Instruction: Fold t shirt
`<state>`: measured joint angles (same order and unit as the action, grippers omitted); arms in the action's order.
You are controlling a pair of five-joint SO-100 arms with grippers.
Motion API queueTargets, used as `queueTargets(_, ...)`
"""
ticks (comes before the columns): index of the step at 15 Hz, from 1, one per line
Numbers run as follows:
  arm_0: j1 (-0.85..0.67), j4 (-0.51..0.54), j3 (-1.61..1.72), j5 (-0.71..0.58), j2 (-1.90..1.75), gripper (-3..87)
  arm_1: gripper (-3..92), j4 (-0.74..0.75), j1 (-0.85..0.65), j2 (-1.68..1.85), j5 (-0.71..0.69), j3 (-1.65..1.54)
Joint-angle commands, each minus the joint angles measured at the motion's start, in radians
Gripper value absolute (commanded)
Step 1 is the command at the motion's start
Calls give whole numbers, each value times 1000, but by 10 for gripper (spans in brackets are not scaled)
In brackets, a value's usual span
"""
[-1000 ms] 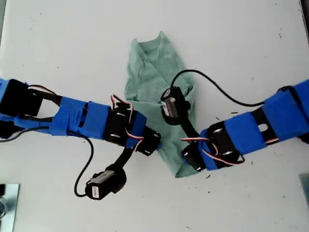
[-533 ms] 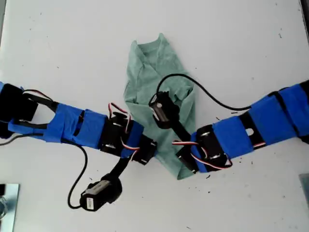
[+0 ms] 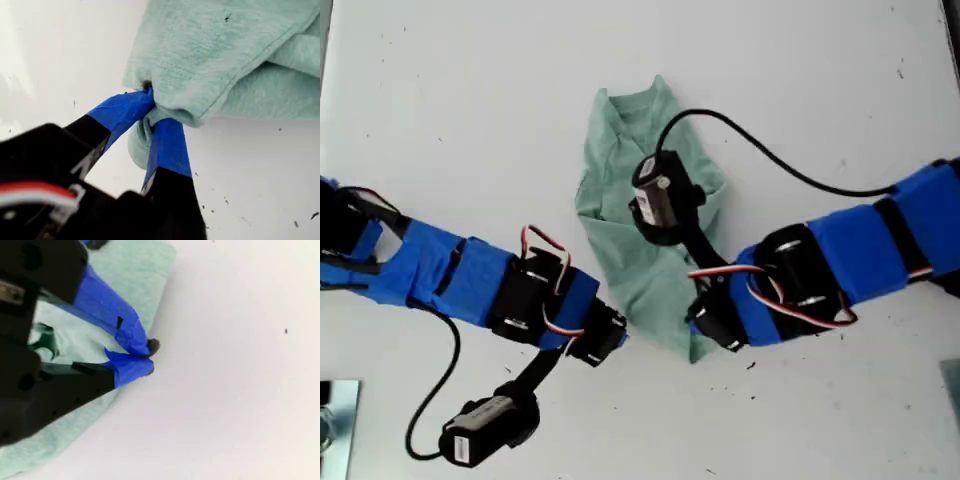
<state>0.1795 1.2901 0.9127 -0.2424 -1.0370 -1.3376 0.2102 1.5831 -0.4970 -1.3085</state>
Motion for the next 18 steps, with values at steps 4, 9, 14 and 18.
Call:
queueTargets(4, -264, -6, -6, -110, -253, -2, 1, 86, -337, 155, -244, 66)
queueTargets(9, -512, 20, -5, -253, -310, -2, 252, 462, -750, 103, -367, -103)
queueTargets(14, -661, 94, 11, -313, -396, -2, 153, 469, -854, 215, -299, -126)
queueTargets(18, -781, 37, 350, -342, -664, -2, 164, 431, -956, 630, -356, -515)
